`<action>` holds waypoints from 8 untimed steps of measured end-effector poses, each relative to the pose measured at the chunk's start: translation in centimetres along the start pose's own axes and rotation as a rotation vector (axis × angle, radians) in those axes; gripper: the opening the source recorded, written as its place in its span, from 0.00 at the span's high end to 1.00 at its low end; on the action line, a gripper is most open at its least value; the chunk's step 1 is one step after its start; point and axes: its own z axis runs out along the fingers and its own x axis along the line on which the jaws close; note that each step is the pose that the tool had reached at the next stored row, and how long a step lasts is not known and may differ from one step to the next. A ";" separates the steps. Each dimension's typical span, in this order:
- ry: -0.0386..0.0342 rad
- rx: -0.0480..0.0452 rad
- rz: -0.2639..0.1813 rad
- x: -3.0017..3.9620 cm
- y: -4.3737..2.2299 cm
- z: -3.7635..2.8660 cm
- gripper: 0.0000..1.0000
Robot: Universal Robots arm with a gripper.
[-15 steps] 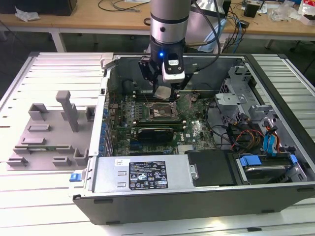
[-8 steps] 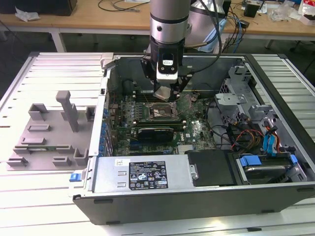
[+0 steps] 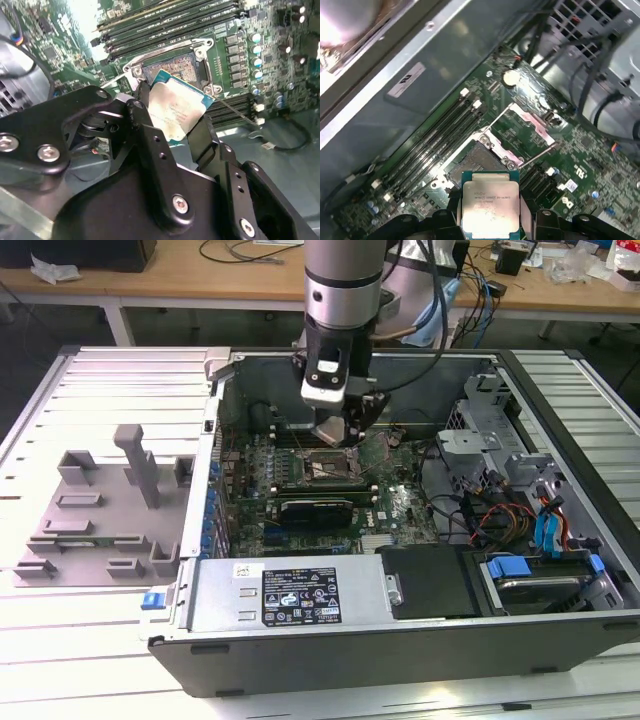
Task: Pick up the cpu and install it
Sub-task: 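Place the cpu into insertion slot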
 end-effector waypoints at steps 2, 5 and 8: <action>-0.0057 0.0005 0.078 0.00 0.00 0.02 0.45; -0.0129 0.0012 0.178 0.00 0.00 0.06 0.45; -0.0179 0.0016 0.247 0.00 -0.01 0.08 0.45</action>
